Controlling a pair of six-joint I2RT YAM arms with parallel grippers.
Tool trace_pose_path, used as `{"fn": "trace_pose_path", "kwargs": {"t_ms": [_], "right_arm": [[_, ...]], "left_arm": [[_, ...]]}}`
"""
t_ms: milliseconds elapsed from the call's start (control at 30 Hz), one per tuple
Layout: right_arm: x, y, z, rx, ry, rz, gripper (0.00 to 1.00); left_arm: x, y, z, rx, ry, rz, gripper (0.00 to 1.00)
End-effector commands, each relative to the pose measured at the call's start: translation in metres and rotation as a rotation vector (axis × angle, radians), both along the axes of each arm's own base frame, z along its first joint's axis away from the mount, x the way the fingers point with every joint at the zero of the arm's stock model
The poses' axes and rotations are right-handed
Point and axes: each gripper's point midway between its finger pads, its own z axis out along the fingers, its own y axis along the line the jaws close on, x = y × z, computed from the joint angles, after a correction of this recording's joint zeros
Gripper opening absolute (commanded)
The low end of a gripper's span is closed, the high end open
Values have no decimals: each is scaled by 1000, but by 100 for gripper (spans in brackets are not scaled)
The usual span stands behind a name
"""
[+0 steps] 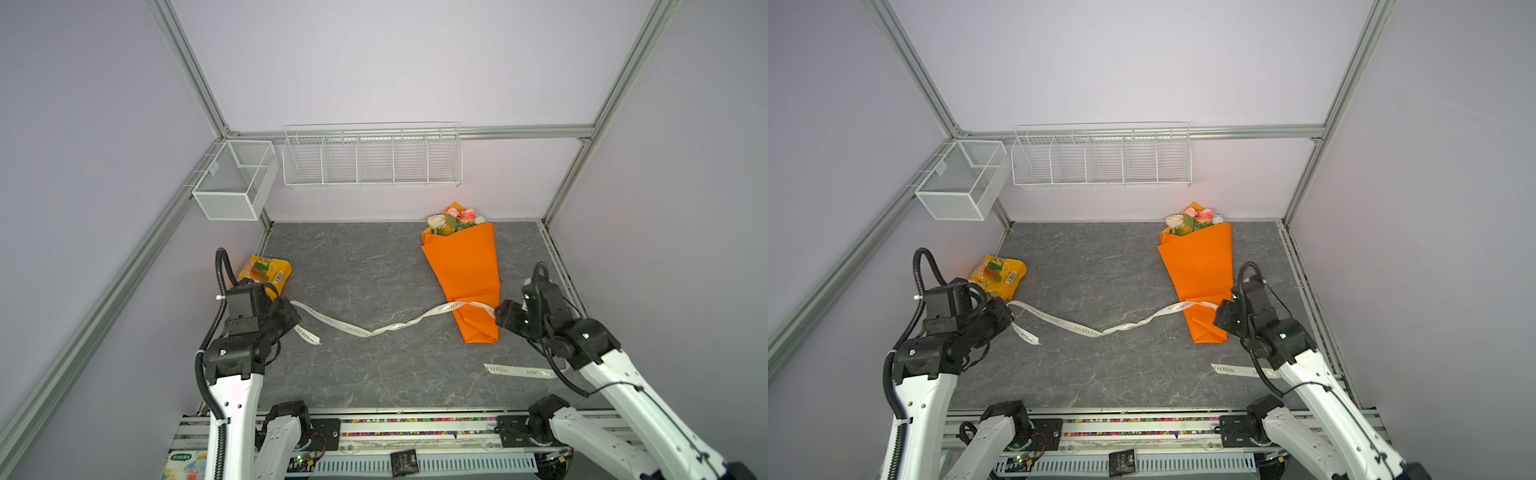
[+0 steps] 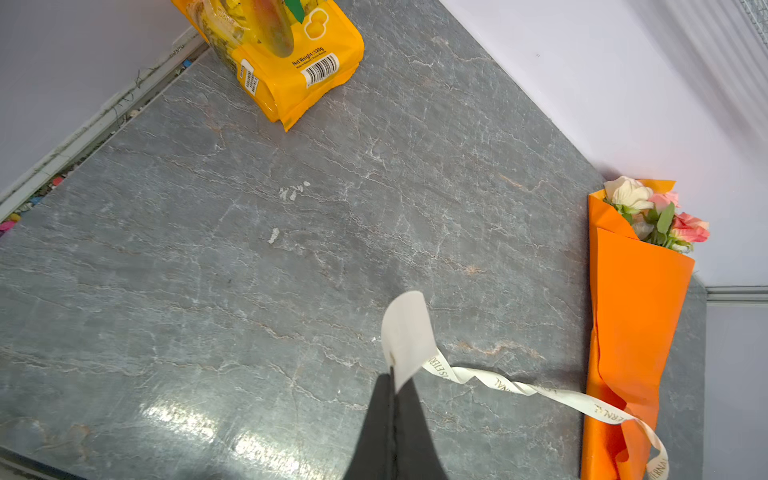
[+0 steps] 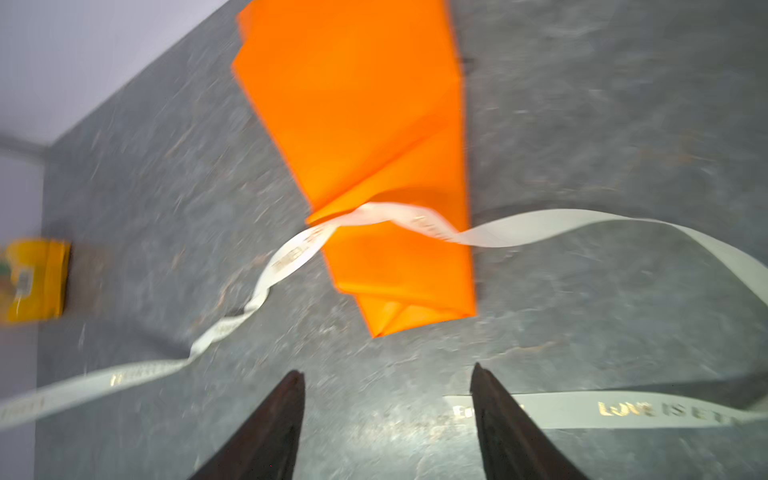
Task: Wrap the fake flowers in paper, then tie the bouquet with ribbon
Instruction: 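Lay the ribbon under the cone with both grippers, spreading its ends apart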
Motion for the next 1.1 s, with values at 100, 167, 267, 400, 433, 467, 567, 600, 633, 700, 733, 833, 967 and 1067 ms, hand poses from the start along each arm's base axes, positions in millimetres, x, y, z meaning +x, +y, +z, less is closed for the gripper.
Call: {"fn": "trace_pose_path", "kwargs": {"t_ms": [100,167,267,400,433,467,567,600,633,700,733,833,967,1067], "right_arm": [[-15,-74,-65,240,144,-370,65],[-21,-100,-82,316,173,-531,62],[-26,-124,-93,369,231,-676,64],[-31,-143,-103,377,282,-842,65],[-31,-149,-105,374,267,-891,66],[-27,-152,-107,388,231,-926,69],[-20,-155,-109,447,196,-997,78],[-22,-155,-112,458,205,-1024,78],[-23,-157,-118,469,214,-1058,79],[-13,-158,-125,508,192,-1060,79],[-10,-157,-129,527,198,-1064,78],[1,-160,-135,556,191,-1057,77],[7,-170,-144,537,183,-1080,75],[7,-178,-154,505,196,-1100,75]], "left_arm": [[-16,7,6,63,-4,1,0],[-14,3,5,48,-5,-20,0],[-12,-2,3,27,-5,-42,0],[-8,-5,2,17,-14,-55,0],[-7,-6,1,14,-13,-62,0],[-6,-7,1,11,-12,-65,0],[-4,-9,2,7,-14,-80,0],[-4,-9,4,9,-17,-82,0],[-4,-9,5,10,-22,-85,0],[0,-9,2,10,-5,-88,0],[0,-9,2,8,0,-91,0],[1,-10,2,11,4,-98,0],[2,-8,0,13,13,-93,0],[5,-10,-1,8,17,-100,0]]}}
